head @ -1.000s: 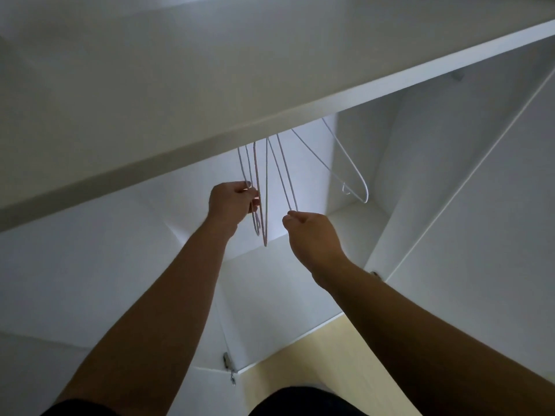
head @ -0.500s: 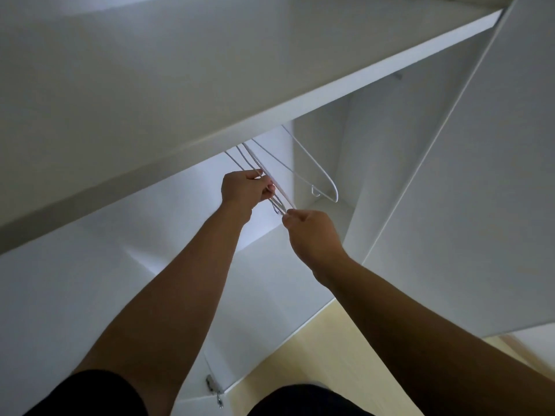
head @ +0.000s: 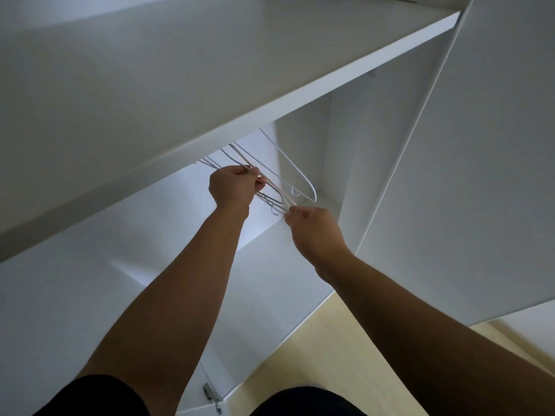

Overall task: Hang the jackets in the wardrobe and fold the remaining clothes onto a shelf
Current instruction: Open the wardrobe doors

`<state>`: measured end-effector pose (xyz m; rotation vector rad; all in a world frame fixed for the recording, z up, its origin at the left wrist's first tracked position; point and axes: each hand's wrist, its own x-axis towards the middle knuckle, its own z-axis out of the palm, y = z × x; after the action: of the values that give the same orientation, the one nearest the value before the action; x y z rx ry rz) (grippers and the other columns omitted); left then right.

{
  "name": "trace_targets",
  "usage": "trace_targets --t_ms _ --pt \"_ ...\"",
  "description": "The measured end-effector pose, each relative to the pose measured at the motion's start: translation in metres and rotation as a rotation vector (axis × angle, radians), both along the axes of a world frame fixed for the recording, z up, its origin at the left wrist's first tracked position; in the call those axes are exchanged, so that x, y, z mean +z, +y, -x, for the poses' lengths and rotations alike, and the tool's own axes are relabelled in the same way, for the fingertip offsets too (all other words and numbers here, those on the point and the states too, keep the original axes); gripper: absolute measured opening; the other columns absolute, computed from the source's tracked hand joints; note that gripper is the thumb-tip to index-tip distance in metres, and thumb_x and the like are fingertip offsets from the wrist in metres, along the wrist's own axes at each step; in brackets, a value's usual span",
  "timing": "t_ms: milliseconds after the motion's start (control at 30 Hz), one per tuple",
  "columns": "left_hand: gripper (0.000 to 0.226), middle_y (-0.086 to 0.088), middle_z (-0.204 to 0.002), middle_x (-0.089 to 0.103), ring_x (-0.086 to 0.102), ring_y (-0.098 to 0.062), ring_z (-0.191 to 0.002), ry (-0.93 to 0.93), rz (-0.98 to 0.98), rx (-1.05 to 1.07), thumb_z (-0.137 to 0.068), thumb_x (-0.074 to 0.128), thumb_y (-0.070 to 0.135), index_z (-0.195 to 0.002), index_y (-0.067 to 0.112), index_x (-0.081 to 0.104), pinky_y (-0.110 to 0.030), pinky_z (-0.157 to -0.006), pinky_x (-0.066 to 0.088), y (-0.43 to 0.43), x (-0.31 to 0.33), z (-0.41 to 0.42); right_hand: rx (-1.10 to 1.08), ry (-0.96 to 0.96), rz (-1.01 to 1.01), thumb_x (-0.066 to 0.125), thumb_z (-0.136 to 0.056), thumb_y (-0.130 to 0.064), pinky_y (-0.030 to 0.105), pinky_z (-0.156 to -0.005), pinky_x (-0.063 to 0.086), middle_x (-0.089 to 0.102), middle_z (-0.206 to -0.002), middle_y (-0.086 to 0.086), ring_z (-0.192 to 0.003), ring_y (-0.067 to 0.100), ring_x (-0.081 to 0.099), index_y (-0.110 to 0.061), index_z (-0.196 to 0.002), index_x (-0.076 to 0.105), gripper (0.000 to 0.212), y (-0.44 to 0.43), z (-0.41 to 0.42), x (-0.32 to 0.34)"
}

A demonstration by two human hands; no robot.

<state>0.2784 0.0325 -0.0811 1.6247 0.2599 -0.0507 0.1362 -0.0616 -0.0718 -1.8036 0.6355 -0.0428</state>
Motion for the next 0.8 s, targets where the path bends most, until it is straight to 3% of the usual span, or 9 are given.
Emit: trace_targets --t_ms 133,233,300,367,433,500,600,700,800 --pt "0.008 -0.019 -0.077 0.074 0.076 -0.029 -0.069 -0.039 0.046 0.047 -0.085 0.077 -0.001 -0.081 -0.005 0.071 -0.033 -0.067 0.063 0.007 0.011 0.007 0.008 -0.027 -0.015 0.056 -0.098 -0.021 0.052 -0.098 0.048 0.064 -0.12 0.021 -0.109 0.037 0.06 0.004 -0.116 0.064 0.032 -0.002 0.002 0.001" --pt "0.008 -0.015 -0.076 0.076 0.077 -0.027 -0.069 -0.067 0.044 0.05 -0.085 0.078 0.001 -0.085 -0.004 0.072 -0.028 -0.062 0.061 0.012 0.02 0.022 0.036 -0.058 0.034 0.055 -0.098 -0.024 0.039 -0.084 0.058 0.07 -0.119 0.014 -0.093 0.028 0.068 -0.001 -0.12 0.065 0.033 -0.004 0.006 0.0" --pt "0.009 -0.015 -0.076 0.075 0.077 -0.027 -0.069 -0.074 0.07 0.05 -0.085 0.078 0.0 -0.086 -0.004 0.071 -0.027 -0.062 0.061 0.013 0.024 0.038 0.04 -0.078 0.07 0.055 -0.098 -0.029 0.024 -0.073 0.05 0.073 -0.112 0.009 -0.08 0.018 0.065 -0.005 -0.126 0.064 0.037 -0.004 0.011 0.001" --pt "0.009 -0.013 -0.076 0.076 0.077 -0.026 -0.069 -0.078 0.084 0.047 -0.084 0.079 0.001 -0.087 -0.003 0.071 -0.025 -0.061 0.06 0.013 0.026 0.056 0.042 -0.101 0.079 0.054 -0.098 -0.032 0.026 -0.078 0.048 0.073 -0.095 0.002 -0.081 0.015 0.066 -0.01 -0.132 0.062 0.041 -0.003 0.018 0.004" --pt "0.01 -0.009 -0.076 0.077 0.077 -0.024 -0.069 -0.076 0.08 0.037 -0.084 0.08 0.004 -0.088 0.0 0.072 -0.023 -0.059 0.059 0.011 0.028 0.077 0.054 -0.126 0.102 0.054 -0.1 -0.034 0.032 -0.093 0.052 0.074 -0.106 -0.003 -0.098 0.014 0.067 -0.014 -0.139 0.058 0.044 -0.003 0.03 0.009" --pt "0.01 -0.008 -0.076 0.077 0.077 -0.024 -0.07 -0.071 0.09 0.019 -0.084 0.08 0.005 -0.09 0.002 0.073 -0.024 -0.06 0.06 0.008 0.029 0.097 0.073 -0.161 0.168 0.052 -0.102 -0.034 0.035 -0.094 0.053 0.074 -0.113 0.002 -0.103 0.02 0.068 -0.013 -0.129 0.065 0.037 -0.006 0.043 0.012" --pt "0.012 -0.012 -0.078 0.077 0.077 -0.027 -0.072 -0.044 0.127 0.014 -0.083 0.081 0.004 -0.09 0.0 0.072 -0.03 -0.066 0.062 0.002 0.031 0.124 0.084 -0.188 0.235 0.05 -0.104 -0.032 0.032 -0.073 0.054 0.073 -0.089 0.003 -0.082 0.018 0.067 -0.012 -0.101 0.072 0.031 -0.017 0.063 0.015" --pt "0.017 -0.018 -0.079 0.076 0.077 -0.031 -0.075 0.008 0.217 -0.013 -0.081 0.081 0.001 -0.093 -0.005 0.07 -0.032 -0.07 0.063 -0.004 0.032 0.151 0.092 -0.192 0.187 0.052 -0.102 -0.03 0.017 -0.062 0.046 0.069 -0.081 -0.014 -0.077 0.005 0.065 -0.022 -0.091 0.072 0.024 -0.032 0.088 0.019" --pt "0.026 -0.019 -0.082 0.076 0.077 -0.033 -0.08 0.085 0.325 -0.053 -0.079 0.084 0.003 -0.097 -0.008 0.068 -0.031 -0.071 0.062 -0.01 0.032 0.179 0.103 -0.206 0.192 0.052 -0.102 -0.027 0.006 -0.052 0.04 0.066 -0.079 -0.02 -0.073 -0.004 0.062 -0.032 -0.083 0.068 0.025 -0.047 0.12 0.025"
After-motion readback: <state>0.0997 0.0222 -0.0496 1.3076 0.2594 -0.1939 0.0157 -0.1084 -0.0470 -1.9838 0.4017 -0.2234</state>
